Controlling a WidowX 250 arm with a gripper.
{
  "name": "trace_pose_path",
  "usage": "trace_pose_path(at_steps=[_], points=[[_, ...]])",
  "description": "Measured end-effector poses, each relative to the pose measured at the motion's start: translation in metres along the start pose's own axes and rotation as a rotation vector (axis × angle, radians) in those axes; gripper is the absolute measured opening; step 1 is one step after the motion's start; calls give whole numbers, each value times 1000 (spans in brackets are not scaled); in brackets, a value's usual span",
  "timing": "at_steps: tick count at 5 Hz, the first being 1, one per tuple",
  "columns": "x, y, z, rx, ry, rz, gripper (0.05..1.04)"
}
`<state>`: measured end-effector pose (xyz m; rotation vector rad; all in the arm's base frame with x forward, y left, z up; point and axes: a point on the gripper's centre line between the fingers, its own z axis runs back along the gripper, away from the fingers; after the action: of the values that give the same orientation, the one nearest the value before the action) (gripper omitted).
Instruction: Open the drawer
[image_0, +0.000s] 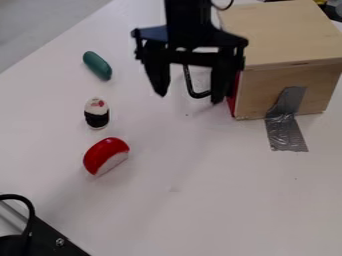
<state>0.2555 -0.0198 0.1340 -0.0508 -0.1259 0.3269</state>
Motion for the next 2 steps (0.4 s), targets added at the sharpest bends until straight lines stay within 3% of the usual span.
trace_pose_path(at_steps=[2], points=[[48,2,-3,-5,-18,114,1001]])
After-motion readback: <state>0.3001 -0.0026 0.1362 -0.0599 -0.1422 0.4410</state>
